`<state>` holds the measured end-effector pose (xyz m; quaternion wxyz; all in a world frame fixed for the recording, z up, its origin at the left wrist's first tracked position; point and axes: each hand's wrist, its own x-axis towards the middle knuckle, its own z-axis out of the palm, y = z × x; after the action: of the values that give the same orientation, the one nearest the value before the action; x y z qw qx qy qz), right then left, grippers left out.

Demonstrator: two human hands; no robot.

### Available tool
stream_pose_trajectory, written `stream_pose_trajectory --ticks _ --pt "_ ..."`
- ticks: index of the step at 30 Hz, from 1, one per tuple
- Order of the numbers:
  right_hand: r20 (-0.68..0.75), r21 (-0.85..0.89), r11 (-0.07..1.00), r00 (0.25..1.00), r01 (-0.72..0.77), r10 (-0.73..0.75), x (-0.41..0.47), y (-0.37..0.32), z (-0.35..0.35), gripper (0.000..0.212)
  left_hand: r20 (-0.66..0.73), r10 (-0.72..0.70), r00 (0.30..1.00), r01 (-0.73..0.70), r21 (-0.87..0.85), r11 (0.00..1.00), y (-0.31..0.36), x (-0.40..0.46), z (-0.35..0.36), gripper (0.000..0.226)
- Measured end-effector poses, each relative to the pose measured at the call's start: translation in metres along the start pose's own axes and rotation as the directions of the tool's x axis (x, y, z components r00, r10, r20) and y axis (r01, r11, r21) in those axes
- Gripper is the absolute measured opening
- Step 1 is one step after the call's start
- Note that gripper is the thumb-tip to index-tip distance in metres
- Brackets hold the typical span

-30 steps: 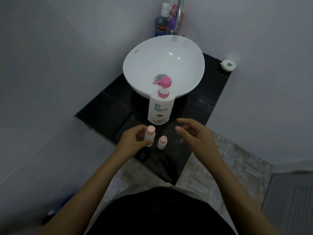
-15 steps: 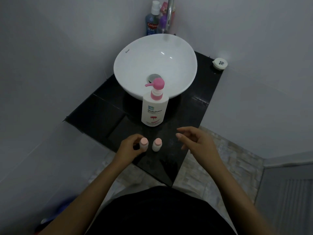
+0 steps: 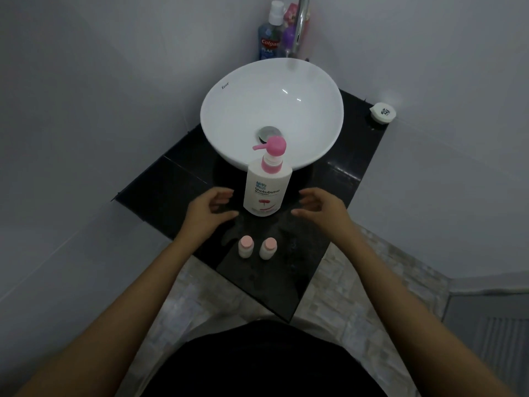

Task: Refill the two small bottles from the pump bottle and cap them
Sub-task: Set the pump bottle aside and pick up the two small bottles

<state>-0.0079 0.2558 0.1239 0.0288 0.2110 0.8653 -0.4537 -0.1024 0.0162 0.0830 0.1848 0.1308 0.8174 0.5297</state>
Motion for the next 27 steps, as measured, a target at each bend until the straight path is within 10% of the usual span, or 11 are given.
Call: stream_pose_trajectory --ticks 17,27 --pt "0.098 0.062 0.985 0.981 0.160 -0.165 0.038 -0.015 0.028 0.044 -0.027 0.108 0.994 -0.109 -0.054 0.993 0.017 0.027 0.020 0.039" --pt "0.414 0.049 0.930 0.840 0.363 -0.350 0.088 -0.123 0.074 0.041 -0.370 0.058 0.927 -0.062 0.000 0.998 0.014 0.000 -0.084 0.038"
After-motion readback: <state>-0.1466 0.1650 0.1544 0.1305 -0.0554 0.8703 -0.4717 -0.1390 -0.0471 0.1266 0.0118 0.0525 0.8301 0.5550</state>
